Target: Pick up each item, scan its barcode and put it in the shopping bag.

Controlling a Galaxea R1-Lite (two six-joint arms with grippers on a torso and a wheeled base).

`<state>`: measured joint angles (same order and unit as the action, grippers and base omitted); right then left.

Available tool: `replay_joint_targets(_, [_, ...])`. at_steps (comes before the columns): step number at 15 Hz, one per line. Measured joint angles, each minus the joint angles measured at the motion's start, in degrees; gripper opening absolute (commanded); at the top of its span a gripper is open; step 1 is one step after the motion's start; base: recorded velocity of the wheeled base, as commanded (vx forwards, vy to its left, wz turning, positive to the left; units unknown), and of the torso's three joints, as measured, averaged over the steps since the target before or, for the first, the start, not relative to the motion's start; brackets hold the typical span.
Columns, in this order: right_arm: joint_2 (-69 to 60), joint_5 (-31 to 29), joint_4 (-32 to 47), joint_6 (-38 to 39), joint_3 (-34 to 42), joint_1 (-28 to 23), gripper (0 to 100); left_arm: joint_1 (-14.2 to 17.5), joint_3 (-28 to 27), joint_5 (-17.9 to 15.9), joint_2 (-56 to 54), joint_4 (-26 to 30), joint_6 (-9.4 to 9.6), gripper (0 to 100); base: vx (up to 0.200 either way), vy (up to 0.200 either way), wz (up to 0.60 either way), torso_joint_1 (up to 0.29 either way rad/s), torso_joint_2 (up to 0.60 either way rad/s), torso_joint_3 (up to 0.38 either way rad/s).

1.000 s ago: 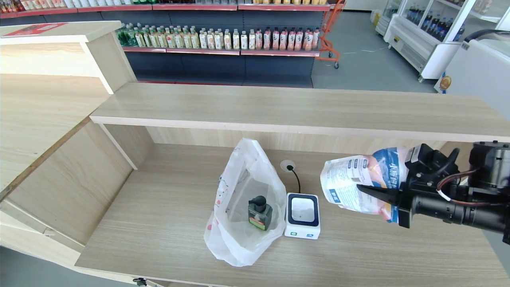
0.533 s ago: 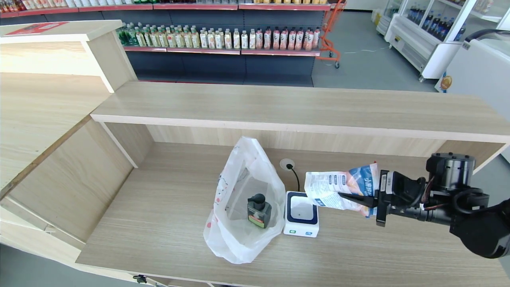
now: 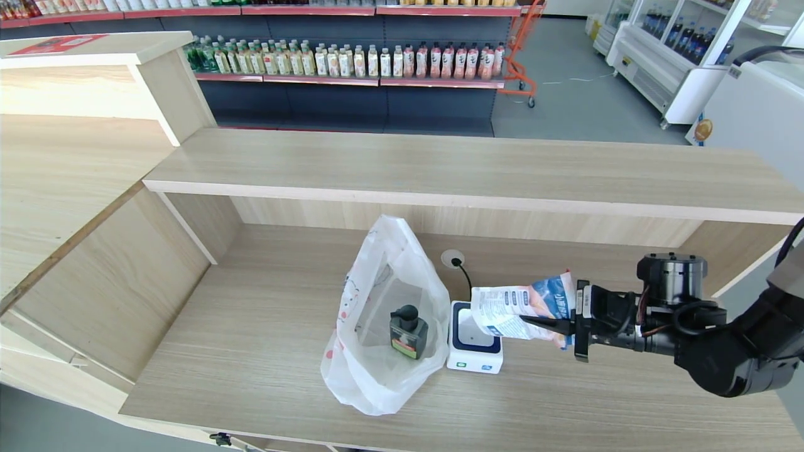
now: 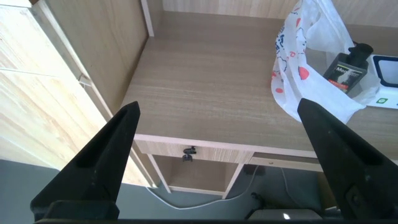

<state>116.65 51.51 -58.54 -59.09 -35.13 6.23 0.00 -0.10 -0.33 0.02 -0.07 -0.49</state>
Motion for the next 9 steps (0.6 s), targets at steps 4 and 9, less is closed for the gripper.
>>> replay_joint_targets(4, [3.39,0.50,-0.22,-0.55,-4.61,1.51,0,0.00,0.00,-0.02,0.00,0.00,-0.02,100,0.000,0.000,0.00,0.000,0.00,0.000])
replay_joint_targets(9, [6.56,1.21,-3.60,-0.55,-7.20,2.63,0,0.00,0.00,0.00,0.00,0.00,-0.02,100,0.000,0.000,0.00,0.000,0.00,0.000])
